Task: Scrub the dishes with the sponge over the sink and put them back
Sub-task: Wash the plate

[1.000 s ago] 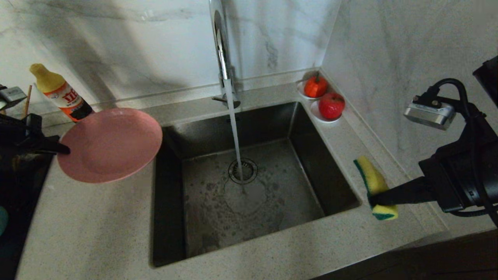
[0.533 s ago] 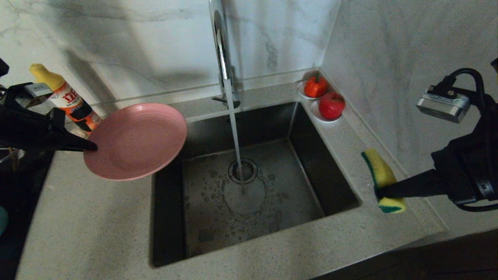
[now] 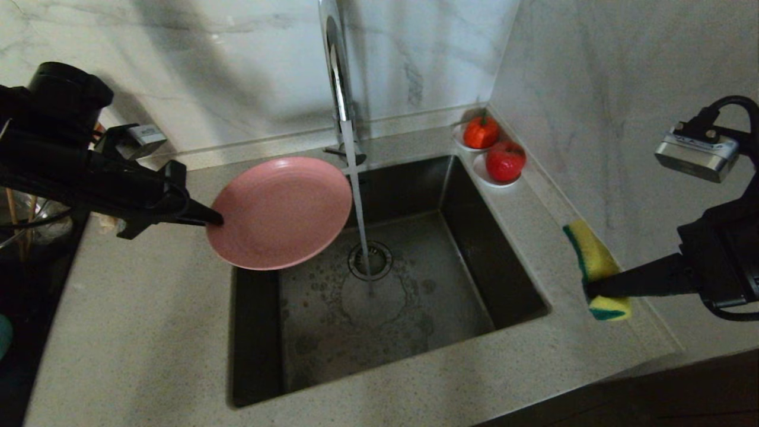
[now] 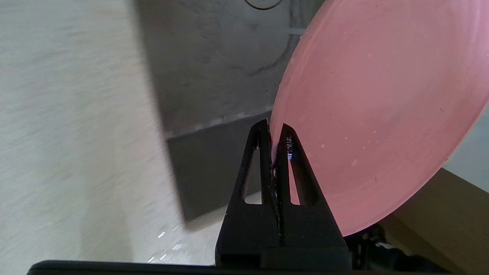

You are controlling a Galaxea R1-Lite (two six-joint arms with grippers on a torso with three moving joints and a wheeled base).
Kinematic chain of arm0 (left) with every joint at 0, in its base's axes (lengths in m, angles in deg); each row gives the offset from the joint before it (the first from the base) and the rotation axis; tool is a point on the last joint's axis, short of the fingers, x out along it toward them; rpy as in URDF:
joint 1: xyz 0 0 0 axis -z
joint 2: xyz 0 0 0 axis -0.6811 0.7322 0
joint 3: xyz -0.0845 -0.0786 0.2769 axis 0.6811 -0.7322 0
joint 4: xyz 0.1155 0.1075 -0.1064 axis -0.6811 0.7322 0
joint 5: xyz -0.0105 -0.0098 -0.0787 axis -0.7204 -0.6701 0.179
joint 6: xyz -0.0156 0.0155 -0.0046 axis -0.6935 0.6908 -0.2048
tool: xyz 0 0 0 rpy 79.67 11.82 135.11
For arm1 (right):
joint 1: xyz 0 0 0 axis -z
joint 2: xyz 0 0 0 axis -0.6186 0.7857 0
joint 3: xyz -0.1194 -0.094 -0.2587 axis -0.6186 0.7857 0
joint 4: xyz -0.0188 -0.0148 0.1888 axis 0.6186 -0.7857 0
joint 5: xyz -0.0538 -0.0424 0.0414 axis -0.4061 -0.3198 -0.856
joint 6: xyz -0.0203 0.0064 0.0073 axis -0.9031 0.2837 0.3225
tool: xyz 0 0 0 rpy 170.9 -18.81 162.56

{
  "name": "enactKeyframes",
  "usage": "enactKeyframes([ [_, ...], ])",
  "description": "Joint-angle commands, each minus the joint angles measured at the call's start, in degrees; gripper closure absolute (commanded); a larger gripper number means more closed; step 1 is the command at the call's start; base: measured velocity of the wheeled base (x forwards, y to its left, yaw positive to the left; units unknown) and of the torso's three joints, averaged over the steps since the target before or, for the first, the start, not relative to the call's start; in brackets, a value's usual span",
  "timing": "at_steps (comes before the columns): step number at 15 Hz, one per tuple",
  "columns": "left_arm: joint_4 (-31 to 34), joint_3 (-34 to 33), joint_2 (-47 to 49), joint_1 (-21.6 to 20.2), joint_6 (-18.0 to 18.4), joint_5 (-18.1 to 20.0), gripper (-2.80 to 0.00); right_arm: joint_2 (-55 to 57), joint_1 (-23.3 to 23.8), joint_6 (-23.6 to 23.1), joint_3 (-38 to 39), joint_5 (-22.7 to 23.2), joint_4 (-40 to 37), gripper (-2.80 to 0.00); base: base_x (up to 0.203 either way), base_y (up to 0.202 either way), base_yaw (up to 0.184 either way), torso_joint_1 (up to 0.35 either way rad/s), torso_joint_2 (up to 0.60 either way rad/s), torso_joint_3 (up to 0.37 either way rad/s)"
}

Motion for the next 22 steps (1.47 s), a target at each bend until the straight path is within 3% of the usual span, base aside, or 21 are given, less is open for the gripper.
enactKeyframes([
  [1,-3.90,-1.42,1.87,4.56,-2.75,-3.14,0.00,-0.36,0.00,0.09,-0.01,0.13,-0.21,0.00,0.000,0.000,0.000,0.000,0.00,0.000],
  [6,-11.18,-2.19,4.60,7.93,-7.92,-5.10,0.00,-0.45,0.00,0.09,0.08,0.13,-0.30,0.00,0.000,0.000,0.000,0.000,0.00,0.000],
  [10,-15.36,-2.80,6.21,9.77,-9.76,-6.68,0.00,-0.36,0.00,0.00,0.26,0.13,-0.21,0.00,0.000,0.000,0.000,0.000,0.00,0.000],
  [18,-16.42,-4.08,9.59,17.13,-9.96,-9.33,0.00,-0.36,0.00,-0.17,1.72,0.13,-0.21,0.00,0.000,0.000,0.000,0.000,0.00,0.000],
  [22,-17.00,-7.62,9.74,18.34,-9.38,-9.71,0.00,0.04,0.00,-0.17,2.30,0.22,0.66,0.00,0.000,0.000,0.000,0.000,0.00,0.000],
])
